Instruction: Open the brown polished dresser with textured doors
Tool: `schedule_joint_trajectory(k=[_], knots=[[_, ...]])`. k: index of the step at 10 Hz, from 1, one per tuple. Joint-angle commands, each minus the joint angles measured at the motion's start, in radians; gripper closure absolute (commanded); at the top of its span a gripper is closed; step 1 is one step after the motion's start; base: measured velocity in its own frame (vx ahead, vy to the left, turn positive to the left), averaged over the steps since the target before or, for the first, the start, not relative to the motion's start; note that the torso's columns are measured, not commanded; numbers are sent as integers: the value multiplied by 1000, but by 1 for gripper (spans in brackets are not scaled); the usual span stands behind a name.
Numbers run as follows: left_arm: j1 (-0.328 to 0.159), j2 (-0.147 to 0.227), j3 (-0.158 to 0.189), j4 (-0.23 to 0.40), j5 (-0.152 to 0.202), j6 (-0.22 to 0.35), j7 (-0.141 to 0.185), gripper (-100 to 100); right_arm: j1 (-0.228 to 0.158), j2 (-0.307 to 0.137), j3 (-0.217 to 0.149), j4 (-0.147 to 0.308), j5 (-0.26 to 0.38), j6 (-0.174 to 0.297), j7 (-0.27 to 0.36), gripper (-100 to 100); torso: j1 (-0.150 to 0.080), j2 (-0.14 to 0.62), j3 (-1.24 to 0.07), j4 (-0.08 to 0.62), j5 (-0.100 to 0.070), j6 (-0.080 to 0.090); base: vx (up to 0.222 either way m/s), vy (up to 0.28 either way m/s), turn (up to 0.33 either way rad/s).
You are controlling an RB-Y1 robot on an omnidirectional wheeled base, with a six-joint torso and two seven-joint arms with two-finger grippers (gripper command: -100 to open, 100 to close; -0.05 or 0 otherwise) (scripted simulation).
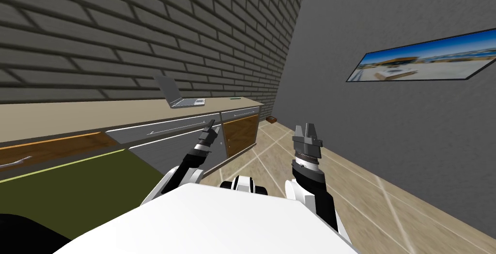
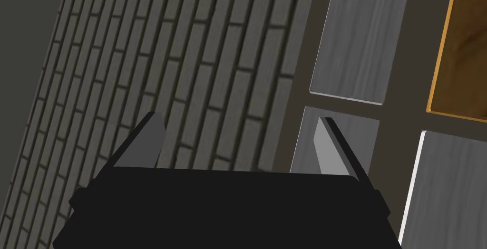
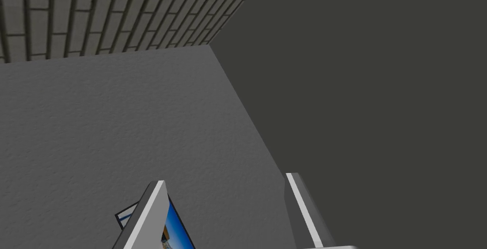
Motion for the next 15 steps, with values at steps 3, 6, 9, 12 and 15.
schedule_joint_trajectory(k=[3, 6, 9, 12, 15], knots=[[2, 2, -14, -40, -9, 116, 8, -100, 0, 0, 0, 0, 0, 0, 0, 0, 1, 0, 0, 0, 0, 0, 71, 5, -66], [2, -10, -22, -62, -13, 182, 12, -100, 0, 0, 0, 0, 0, 0, 0, 0, 0, 1, 1, 0, 0, 0, 59, 11, -51], [3, -26, -29, -81, -18, 242, 16, -100, 0, 0, 0, 0, 0, 0, 0, 0, 0, 0, 0, 0, 0, 0, 55, 6, -55], [4, -36, -36, -100, -22, 299, 20, -100, 0, 0, 0, 0, 0, 0, 0, 0, 0, 0, 0, 0, 0, 0, 52, 10, -47], [4, -40, -44, -120, -27, 360, 24, -100, 0, 0, 0, 0, 0, 0, 0, 0, 0, 0, 0, 0, 0, 0, 54, 10, -53]])
